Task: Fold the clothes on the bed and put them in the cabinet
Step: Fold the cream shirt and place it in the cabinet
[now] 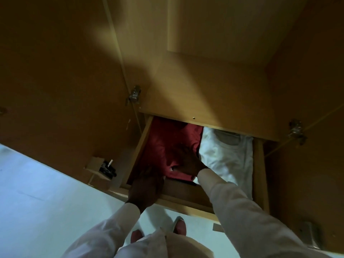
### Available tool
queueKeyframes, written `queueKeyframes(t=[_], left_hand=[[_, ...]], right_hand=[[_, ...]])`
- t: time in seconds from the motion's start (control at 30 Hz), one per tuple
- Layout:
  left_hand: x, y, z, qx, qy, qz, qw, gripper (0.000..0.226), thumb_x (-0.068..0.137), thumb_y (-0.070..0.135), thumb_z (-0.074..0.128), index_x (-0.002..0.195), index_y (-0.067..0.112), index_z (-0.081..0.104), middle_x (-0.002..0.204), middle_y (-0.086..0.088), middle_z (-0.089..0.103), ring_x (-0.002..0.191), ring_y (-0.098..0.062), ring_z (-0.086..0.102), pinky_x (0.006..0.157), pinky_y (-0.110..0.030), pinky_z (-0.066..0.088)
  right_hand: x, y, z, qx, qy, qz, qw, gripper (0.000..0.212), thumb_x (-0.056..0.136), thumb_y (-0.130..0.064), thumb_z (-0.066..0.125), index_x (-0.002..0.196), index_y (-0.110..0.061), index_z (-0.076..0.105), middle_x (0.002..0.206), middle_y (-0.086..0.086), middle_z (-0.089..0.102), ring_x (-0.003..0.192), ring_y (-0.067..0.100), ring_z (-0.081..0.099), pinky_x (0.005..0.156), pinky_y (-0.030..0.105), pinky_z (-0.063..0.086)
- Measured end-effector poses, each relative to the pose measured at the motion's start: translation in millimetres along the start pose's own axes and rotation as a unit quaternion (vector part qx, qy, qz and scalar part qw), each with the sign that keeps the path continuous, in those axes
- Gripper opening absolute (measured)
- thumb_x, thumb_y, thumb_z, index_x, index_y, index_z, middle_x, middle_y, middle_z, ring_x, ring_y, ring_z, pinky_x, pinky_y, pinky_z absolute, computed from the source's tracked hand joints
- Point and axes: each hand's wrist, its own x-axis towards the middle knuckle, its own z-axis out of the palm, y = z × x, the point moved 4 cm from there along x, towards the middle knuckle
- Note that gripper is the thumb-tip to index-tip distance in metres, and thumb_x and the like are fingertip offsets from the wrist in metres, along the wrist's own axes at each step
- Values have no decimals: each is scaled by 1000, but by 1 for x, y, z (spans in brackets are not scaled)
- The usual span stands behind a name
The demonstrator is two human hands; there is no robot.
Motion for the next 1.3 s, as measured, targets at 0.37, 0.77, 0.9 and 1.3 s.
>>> queueKeyframes(t=[0.37,0.77,0.9,1.3], left_hand=[[25,26,-23,-132,33,39,990,50,98,58,32,118,23,61,122,-5,62,119,-30,54,107,-40,40],[-21,24,18,-431,-333,-135,827,42,95,35,59,124,6,51,113,-22,63,95,-37,69,76,-48,59],[-13,25,23,-452,-307,-124,828,34,98,34,54,123,12,51,114,-17,63,101,-31,66,82,-47,58],[36,45,6,-504,-195,-121,833,27,101,27,50,122,10,50,113,-18,63,99,-31,67,86,-44,55]], right_hand=[[-158,12,-64,412,143,172,883,24,84,-15,76,106,-23,69,106,4,69,97,19,69,71,33,58],[-250,40,-18,491,103,422,755,16,92,-6,62,105,2,67,93,15,76,84,25,74,69,35,61],[-246,35,-18,513,128,423,736,18,93,-9,63,106,2,67,97,17,75,90,27,73,73,36,60],[-201,47,-46,524,201,402,724,16,93,-8,63,106,-1,65,100,16,73,91,25,72,70,32,61]])
